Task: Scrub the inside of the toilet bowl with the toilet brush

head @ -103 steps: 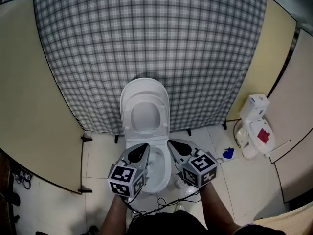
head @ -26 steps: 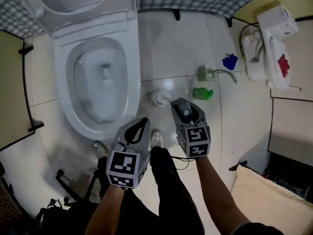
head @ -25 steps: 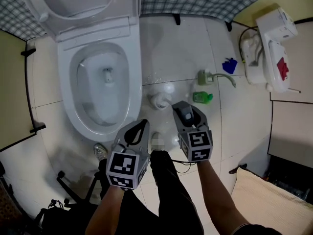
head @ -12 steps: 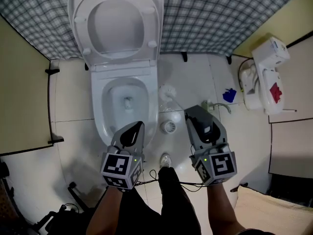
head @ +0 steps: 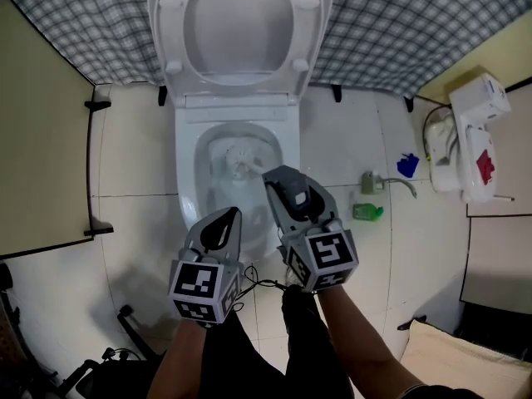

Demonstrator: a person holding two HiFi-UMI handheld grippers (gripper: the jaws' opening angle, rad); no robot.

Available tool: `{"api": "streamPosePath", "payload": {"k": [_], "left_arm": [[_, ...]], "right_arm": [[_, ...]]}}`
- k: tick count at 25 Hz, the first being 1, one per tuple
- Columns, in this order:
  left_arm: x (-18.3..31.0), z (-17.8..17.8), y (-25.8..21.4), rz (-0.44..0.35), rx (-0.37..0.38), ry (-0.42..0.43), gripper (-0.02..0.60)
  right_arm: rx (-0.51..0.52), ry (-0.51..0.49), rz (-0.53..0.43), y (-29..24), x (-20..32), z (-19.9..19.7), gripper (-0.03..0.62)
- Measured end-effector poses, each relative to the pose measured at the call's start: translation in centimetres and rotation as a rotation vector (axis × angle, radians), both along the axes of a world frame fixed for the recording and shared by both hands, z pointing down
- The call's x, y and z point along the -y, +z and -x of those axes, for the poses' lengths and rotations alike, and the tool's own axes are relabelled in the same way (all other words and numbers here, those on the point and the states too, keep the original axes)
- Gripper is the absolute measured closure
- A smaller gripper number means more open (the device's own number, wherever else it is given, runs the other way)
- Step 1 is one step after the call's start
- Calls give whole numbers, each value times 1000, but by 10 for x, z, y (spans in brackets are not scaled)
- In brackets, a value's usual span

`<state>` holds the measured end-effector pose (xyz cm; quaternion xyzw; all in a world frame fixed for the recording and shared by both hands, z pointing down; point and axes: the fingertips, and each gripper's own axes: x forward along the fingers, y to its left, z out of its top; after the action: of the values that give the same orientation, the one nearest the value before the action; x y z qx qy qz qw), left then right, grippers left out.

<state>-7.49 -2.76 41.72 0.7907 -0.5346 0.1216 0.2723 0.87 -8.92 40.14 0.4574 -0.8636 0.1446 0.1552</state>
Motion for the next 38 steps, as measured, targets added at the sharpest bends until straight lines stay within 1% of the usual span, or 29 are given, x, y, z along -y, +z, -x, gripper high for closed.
{"api": "streamPosePath", "payload": {"k": [3, 7, 13, 16, 19, 21, 26, 30, 32, 34, 38], "left_arm": [[1, 24, 18, 13, 3, -31, 574], [1, 51, 35, 39, 0, -57, 574], [5, 58, 50, 66, -25, -51, 574], [5, 57, 55, 78, -29, -44, 574], [5, 53, 58, 90, -29, -30, 574], [5, 47, 59, 92, -30, -21, 574], [6, 32, 58, 93, -36, 1, 574], [6, 26, 58, 95, -37, 11, 574], [4, 27, 57, 96, -37, 10, 574], [3, 31, 57, 96, -38, 5, 574], [0, 43, 58, 95, -38, -18, 574]], "right_arm": [[-23, -30, 8, 39, 24, 37, 368], [-29, -78, -3, 66, 40, 84, 368], [-32, -74, -42, 82, 49, 103, 368], [-61, -73, -67, 86, 54, 101, 370], [-107, -30, -88, 86, 60, 83, 370], [-129, 21, -96, 83, 64, 62, 370], [-184, 141, -77, 87, 64, -2, 373], [-212, 197, -60, 81, 59, -29, 376], [-201, 194, -64, 77, 57, -26, 376], [-197, 165, -64, 79, 53, -12, 376], [-151, 89, -43, 83, 43, 33, 376]]}}
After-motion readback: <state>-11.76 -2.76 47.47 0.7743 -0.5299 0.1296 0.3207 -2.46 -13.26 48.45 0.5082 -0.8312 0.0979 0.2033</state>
